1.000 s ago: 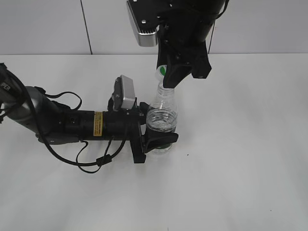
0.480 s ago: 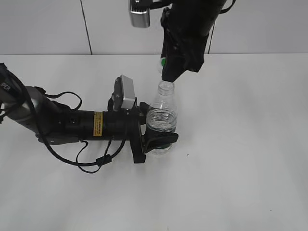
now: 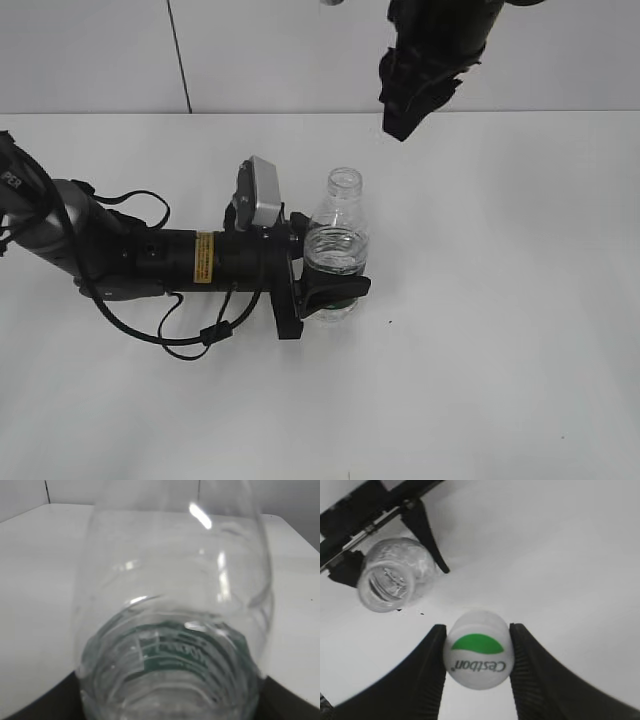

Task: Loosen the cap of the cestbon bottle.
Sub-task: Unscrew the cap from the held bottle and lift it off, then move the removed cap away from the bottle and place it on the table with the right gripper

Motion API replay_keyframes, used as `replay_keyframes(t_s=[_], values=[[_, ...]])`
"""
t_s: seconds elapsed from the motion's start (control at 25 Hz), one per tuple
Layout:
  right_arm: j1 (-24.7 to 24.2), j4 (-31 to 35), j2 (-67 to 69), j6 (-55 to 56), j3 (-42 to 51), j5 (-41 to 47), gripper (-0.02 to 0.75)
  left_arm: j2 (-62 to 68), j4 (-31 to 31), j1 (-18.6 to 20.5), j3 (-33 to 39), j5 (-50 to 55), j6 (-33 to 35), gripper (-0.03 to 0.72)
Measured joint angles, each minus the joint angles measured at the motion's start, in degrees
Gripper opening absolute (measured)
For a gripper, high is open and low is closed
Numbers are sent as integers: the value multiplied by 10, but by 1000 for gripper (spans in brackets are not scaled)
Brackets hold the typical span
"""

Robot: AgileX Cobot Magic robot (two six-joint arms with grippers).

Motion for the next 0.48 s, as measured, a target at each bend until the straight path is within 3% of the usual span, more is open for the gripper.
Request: replay_keyframes(t_s=[0.2,0.48], values=[[-69,23,0,96,-2,0,294,0,-1,0,0,0,0,403],[-218,108,-1,180,32,-14,293,0,-5,0,0,0,0,403]])
